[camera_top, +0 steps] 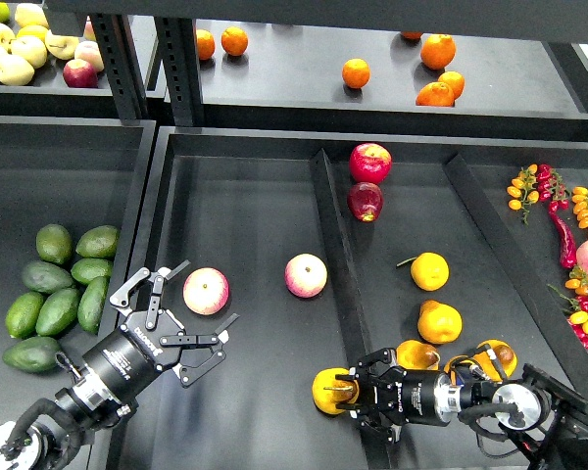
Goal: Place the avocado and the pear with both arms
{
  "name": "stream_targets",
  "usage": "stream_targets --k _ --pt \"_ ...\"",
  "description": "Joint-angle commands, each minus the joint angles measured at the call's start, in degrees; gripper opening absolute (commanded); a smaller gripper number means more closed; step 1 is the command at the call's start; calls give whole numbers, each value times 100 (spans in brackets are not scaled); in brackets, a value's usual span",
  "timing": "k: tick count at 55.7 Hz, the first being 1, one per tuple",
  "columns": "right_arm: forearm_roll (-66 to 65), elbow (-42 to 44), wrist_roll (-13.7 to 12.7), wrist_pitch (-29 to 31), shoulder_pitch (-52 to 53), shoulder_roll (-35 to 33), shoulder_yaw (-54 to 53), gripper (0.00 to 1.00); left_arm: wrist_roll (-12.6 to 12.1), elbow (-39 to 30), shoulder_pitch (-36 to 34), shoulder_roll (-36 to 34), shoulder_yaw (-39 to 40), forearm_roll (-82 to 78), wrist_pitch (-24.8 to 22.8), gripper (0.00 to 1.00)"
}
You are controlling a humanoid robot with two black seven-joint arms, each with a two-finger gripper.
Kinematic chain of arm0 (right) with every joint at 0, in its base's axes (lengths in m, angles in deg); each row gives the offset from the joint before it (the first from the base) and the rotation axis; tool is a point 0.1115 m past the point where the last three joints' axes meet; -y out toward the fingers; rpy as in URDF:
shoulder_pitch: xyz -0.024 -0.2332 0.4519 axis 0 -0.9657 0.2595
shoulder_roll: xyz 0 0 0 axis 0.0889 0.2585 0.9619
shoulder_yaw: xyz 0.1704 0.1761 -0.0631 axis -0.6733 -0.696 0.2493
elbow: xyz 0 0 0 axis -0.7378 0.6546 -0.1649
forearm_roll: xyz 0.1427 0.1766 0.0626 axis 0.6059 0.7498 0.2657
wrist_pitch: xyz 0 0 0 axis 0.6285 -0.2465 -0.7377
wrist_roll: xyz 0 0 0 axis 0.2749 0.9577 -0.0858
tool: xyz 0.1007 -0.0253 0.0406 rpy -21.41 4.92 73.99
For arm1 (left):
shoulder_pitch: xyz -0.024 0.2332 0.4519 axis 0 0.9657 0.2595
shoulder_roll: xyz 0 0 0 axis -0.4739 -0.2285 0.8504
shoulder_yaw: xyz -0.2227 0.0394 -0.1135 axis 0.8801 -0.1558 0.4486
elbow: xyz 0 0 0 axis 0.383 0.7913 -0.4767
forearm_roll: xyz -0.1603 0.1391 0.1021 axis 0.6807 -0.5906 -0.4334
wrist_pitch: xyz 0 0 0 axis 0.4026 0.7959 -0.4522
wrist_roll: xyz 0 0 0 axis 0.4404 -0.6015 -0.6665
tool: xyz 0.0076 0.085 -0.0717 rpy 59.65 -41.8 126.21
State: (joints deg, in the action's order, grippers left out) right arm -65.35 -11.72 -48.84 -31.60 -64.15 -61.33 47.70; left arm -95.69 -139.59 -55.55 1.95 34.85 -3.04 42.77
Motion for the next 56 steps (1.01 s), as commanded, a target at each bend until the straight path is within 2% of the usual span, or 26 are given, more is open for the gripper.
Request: stream_targets --k 1,11,15,21,42,56 --pt "241 -327 2 8 25 -63 -181 18 0 0 0 0 1 0 0 99" --pt "496 -942 2 8 43 -283 -639 18 0 0 8 0 -8 0 0 99" --pt "566 -1450 2 -145 -18 -650 -902 18 0 0 0 0 -26 -9 9 99" --pt "610 -1610 2 -129 -203 -1082 -902 18 0 0 0 0 -61 -9 9 99" --pt "549 -1611 2 8 -1047 -1786 -902 19 0 0 8 0 -78 -9 0 99" --pt "522 -1154 2 8 -1152 -1813 -902 20 0 0 8 0 -78 -9 0 99"
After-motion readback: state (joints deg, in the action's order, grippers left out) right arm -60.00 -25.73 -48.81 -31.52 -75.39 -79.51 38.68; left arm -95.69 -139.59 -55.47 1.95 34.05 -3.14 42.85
